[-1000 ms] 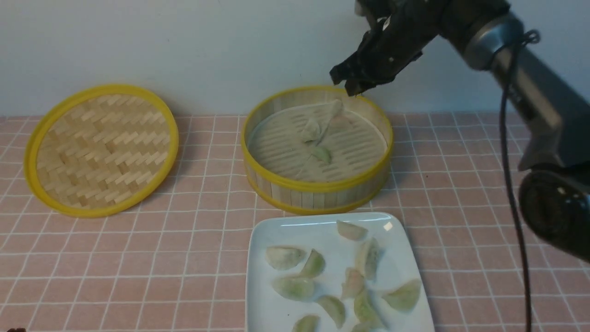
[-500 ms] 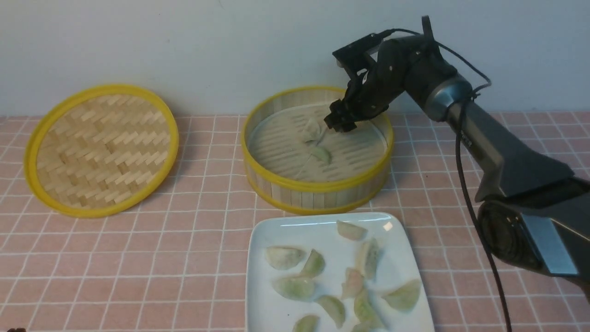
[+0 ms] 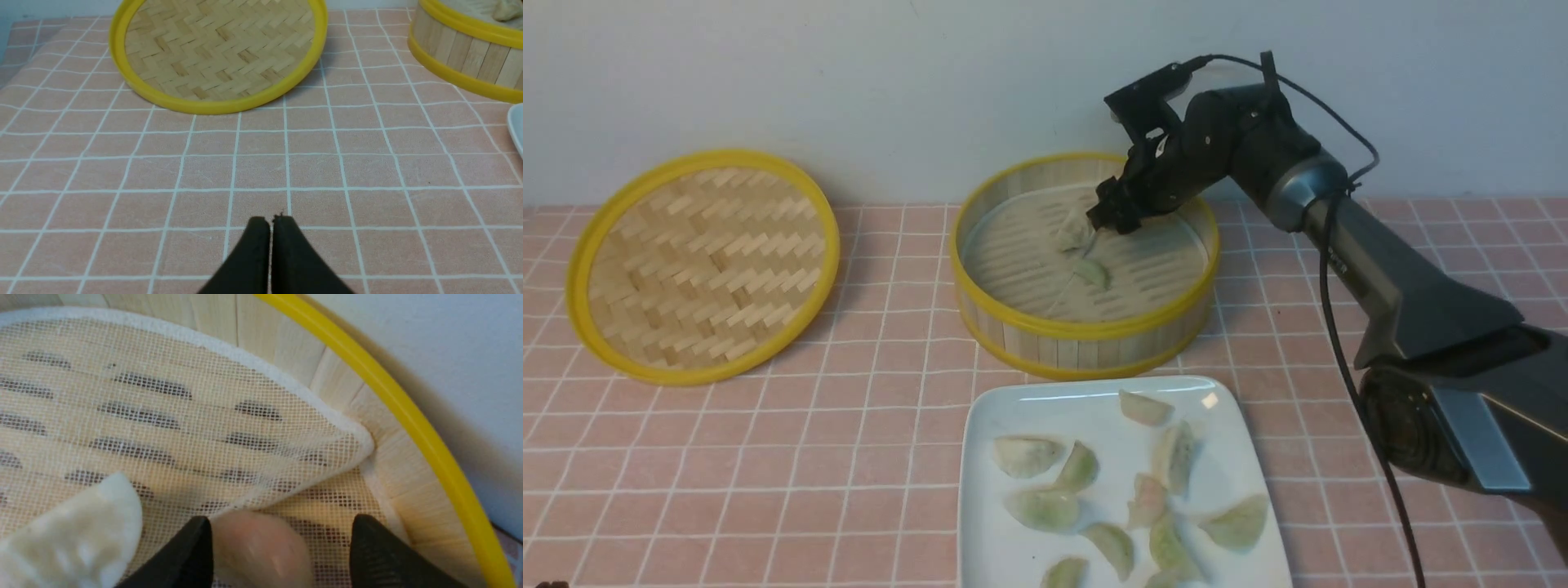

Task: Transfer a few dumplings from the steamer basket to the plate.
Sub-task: Use the right arm to grab a dumpling from inside the steamer, then use the right arm to put the dumpling into the plate

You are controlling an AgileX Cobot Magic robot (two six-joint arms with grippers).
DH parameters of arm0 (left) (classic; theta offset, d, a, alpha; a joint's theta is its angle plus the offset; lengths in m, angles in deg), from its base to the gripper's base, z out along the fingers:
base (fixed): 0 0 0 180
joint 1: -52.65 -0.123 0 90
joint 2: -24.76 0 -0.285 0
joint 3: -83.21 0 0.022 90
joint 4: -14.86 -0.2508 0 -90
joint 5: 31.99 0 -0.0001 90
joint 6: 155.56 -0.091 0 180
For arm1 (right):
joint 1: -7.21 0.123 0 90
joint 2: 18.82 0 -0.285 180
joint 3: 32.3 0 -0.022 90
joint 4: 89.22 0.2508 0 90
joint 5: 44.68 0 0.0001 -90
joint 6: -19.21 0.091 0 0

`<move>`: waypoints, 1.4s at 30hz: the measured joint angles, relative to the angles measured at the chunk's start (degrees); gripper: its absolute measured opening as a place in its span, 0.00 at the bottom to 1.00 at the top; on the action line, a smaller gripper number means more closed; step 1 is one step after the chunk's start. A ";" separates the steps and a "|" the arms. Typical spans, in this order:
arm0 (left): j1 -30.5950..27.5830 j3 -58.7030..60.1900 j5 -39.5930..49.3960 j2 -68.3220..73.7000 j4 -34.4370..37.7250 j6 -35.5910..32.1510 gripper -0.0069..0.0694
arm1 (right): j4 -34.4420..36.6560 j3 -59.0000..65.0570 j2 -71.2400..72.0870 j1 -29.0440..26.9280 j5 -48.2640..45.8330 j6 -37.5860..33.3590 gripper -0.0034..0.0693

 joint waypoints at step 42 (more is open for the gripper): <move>0.00 0.00 0.00 0.00 0.00 0.00 0.08 | 6.15 70.88 48.53 15.02 -10.39 12.89 0.36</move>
